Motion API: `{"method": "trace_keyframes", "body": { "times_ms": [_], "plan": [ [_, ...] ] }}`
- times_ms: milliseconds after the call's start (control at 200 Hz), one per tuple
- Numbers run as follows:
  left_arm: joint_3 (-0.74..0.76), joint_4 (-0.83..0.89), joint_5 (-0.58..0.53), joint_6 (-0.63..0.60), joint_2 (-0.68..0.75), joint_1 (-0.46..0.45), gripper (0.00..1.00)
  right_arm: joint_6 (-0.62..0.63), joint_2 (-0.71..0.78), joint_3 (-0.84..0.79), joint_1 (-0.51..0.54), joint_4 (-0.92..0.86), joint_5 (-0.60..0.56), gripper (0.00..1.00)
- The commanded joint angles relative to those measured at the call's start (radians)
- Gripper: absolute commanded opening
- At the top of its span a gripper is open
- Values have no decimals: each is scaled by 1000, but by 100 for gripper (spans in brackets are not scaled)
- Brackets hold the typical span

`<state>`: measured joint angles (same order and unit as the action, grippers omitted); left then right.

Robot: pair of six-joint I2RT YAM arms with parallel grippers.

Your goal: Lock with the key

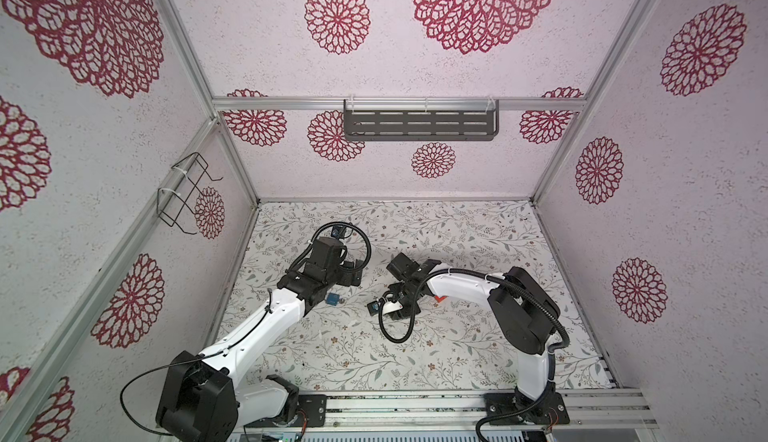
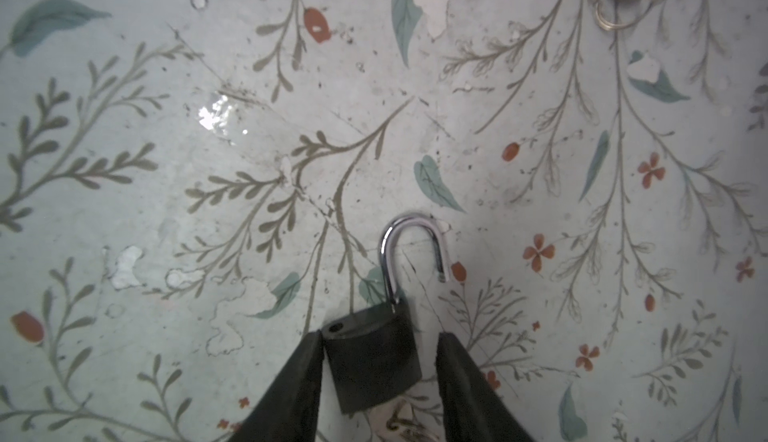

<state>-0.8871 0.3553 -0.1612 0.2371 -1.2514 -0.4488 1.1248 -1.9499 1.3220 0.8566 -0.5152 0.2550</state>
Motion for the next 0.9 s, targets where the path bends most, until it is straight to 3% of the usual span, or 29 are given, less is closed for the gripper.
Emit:
{"method": "trace_keyframes", "body": {
  "times_ms": [0, 641, 896],
  "plan": [
    [5, -29, 17, 1, -9, 9, 97, -22, -15, 38, 4, -68, 5, 46],
    [5, -27, 21, -4, -8, 9, 97, -148, -45, 107, 4, -161, 15, 41],
    [5, -32, 24, -4, -9, 10, 97, -214, -55, 112, 6, -156, -12, 44]
  ]
}}
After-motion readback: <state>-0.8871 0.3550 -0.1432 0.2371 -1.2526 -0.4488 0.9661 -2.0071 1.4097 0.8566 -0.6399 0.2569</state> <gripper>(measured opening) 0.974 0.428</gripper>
